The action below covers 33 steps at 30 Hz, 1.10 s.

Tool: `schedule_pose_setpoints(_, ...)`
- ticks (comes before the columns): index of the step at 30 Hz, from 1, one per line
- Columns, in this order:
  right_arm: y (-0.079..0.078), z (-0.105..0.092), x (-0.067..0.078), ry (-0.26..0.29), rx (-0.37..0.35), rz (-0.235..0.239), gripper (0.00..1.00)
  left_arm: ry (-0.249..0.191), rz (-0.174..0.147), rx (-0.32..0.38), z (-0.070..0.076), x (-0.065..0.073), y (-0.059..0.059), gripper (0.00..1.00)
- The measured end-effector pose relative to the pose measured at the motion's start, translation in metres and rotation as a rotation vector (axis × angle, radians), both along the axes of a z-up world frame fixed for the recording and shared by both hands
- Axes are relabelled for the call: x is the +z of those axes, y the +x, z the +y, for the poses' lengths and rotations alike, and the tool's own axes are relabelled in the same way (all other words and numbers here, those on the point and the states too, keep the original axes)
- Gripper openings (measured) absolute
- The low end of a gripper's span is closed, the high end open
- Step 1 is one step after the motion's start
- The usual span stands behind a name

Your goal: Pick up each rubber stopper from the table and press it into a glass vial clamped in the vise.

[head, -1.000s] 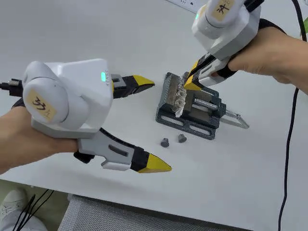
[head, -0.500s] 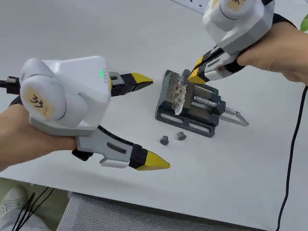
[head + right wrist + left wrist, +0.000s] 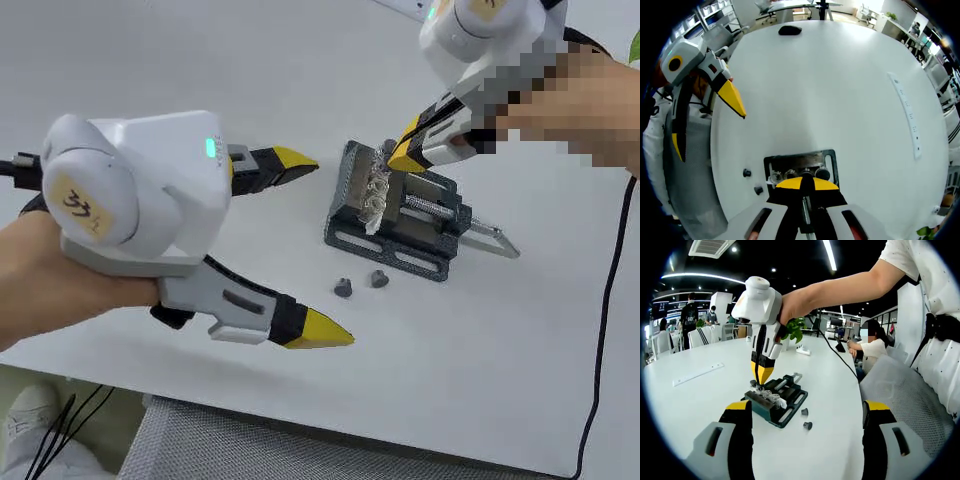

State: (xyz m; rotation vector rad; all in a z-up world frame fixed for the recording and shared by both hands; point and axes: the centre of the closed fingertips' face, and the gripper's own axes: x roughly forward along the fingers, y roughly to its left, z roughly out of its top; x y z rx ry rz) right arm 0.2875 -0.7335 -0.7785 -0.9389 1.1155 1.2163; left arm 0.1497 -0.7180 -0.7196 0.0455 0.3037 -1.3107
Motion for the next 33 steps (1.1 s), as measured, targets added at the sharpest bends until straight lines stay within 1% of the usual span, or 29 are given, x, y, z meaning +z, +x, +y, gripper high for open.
schedule_pose_setpoints(7,-0.0002,0.0003,-0.0008,0.002,0.0,0.01,0.01,0.0,0.004,0.001,0.0003,-0.002,0.0002,0.91)
schedule_pose_setpoints(10,-0.0013,0.0006,-0.001,-0.008,0.015,0.008,0.01,-0.001,0.005,0.002,0.0006,-0.0022,0.0003,0.9)
schedule_pose_setpoints(15,0.0016,-0.0011,-0.0023,-0.017,0.019,0.014,0.01,-0.002,0.004,0.004,0.0004,-0.0023,0.0021,0.91)
schedule_pose_setpoints(17,0.0001,-0.0012,-0.0023,-0.024,0.021,0.015,0.01,-0.004,0.005,0.004,0.0002,-0.0021,0.0022,0.9)
schedule_pose_setpoints(19,-0.0002,-0.0017,-0.0025,-0.038,0.039,0.013,0.01,-0.006,0.006,0.005,-0.0003,-0.0013,0.0025,0.9)
schedule_pose_setpoints(27,-0.0013,-0.0006,-0.0027,-0.074,0.046,0.022,0.01,-0.01,0.007,0.008,0.0011,-0.0013,0.006,0.9)
schedule_pose_setpoints(28,-0.0017,-0.0007,-0.0028,-0.082,0.057,0.019,0.01,-0.009,0.006,0.007,0.0009,-0.0012,0.0061,0.9)
schedule_pose_setpoints(31,0.0015,0.0009,-0.0047,-0.102,0.061,0.015,0.01,-0.011,0.006,0.006,0.0003,-0.001,0.0067,0.9)
schedule_pose_setpoints(33,0.0013,-0.0011,-0.0038,-0.105,0.047,0.019,0.0,-0.014,0.006,0.006,-0.0001,-0.0004,0.0072,0.9)
